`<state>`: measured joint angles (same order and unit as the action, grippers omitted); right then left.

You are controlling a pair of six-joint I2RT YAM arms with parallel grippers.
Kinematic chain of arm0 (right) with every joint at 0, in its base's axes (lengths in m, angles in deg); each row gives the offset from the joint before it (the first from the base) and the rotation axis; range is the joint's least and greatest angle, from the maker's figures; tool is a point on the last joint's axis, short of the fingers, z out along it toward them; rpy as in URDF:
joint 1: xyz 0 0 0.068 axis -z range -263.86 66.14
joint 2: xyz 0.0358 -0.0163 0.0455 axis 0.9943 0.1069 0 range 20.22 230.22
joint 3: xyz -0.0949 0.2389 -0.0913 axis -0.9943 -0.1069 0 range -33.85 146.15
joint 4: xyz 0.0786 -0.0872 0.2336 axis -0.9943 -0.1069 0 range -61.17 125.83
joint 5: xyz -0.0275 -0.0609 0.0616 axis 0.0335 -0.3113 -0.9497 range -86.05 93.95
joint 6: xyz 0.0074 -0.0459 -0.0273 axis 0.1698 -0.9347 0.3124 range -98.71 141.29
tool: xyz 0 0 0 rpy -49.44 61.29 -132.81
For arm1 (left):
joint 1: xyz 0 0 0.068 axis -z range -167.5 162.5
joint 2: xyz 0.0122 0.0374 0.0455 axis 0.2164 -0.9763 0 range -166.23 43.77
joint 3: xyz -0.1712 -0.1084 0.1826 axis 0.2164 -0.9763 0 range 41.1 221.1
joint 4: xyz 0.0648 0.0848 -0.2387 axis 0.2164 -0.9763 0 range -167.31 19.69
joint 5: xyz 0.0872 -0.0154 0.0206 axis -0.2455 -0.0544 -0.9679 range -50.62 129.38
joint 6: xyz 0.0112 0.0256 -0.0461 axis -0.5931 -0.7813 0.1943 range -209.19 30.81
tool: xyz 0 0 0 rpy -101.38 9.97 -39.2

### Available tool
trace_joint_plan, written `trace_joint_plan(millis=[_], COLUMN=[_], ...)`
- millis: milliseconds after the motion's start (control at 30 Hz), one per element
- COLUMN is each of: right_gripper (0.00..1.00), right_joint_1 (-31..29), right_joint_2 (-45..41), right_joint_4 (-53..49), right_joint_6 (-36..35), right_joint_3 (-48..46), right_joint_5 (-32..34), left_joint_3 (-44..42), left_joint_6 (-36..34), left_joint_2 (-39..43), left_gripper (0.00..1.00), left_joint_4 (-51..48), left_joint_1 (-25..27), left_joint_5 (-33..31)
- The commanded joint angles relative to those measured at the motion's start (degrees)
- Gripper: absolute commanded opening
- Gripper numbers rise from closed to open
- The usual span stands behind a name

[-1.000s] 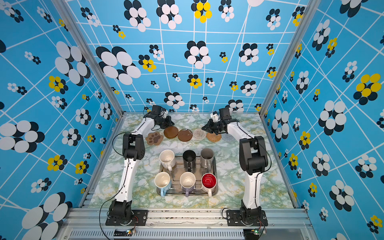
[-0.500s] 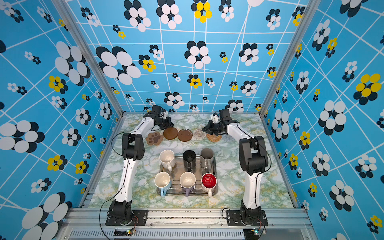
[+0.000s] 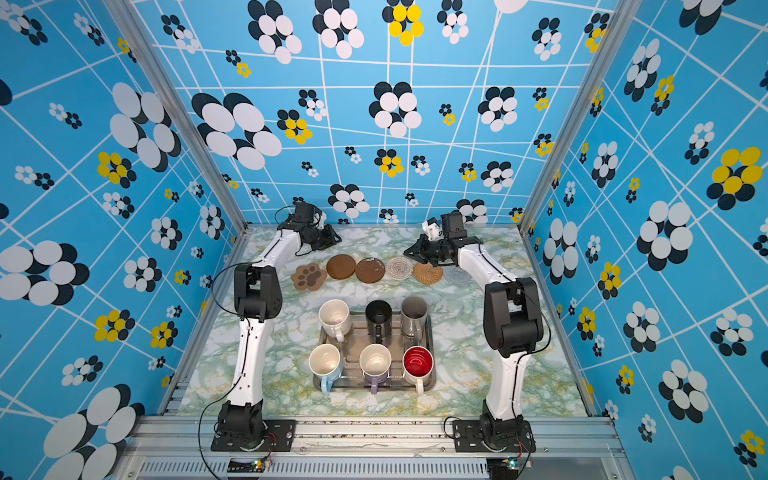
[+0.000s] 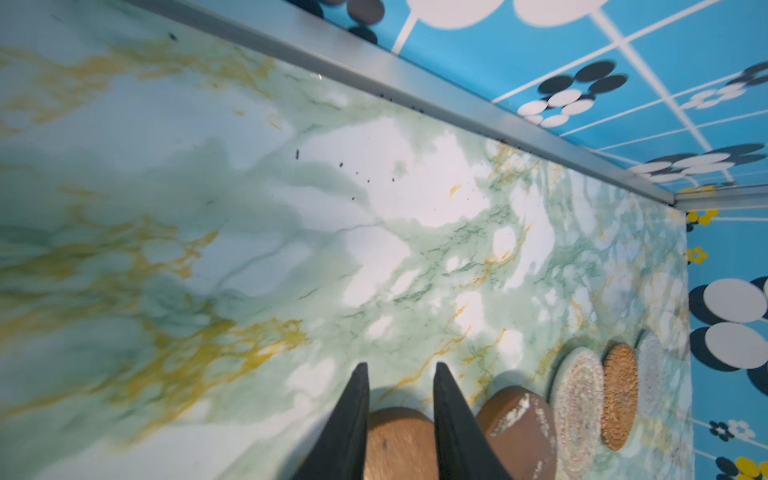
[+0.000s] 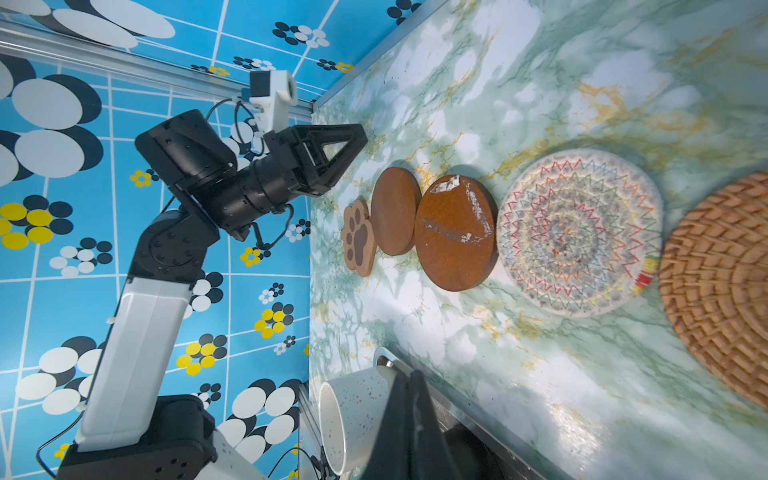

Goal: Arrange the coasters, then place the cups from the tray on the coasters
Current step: 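Move the left gripper down beside the paw-shaped cork coaster, then push the paw coaster with the left gripper toward the plain brown coaster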

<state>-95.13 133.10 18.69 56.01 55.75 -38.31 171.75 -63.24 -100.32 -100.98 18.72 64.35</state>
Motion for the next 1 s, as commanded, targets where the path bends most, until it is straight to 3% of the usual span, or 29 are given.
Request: trace_joint_plan(millis=[0,133,233,367,533,733,967], right_gripper=[0.00,0.01,0.02,0.05,0.12,0.16,0.16], right_joint_1=[0.0,0.1,0.1,0.1,0.1,0.1,0.1], right_joint_2=[-2.9,-4.5,-5.5,-7.5,-8.7,-8.6,-9.0], right_joint_4=[-1.2,-2.0,-1.9,-1.0,0.3,3.3,3.5], right_joint_6=[-1.7,-2.5,-2.6,-2.3,-1.7,0.3,0.1], right_joint_3=[-1.6,-2.6,-3.5,-5.6,-7.4,-9.2,-10.1], right_joint_5=[-0.2,0.4,0.3,1.1,1.4,1.0,1.2], left_joint_3=[-4.3,-14.6,-22.2,-27.3,-34.8,-42.0,-43.8], left_joint_6=[-2.0,-5.4,-7.8,-10.9,-12.2,-9.1,-5.5], left_joint_2=[10.7,20.8,28.0,32.7,35.9,35.0,29.0], left_gripper=[0.38,0.42,0.55,0.57,0.62,0.65,0.63], left_joint_4=[-1.4,-6.0,-11.0,-23.8,-30.2,-26.1,-21.5], left_joint_1=[-0.6,-0.5,-0.2,1.2,5.6,7.2,4.0], left_joint_5=[-2.5,-7.2,-12.0,-20.1,-31.9,-32.2,-28.3])
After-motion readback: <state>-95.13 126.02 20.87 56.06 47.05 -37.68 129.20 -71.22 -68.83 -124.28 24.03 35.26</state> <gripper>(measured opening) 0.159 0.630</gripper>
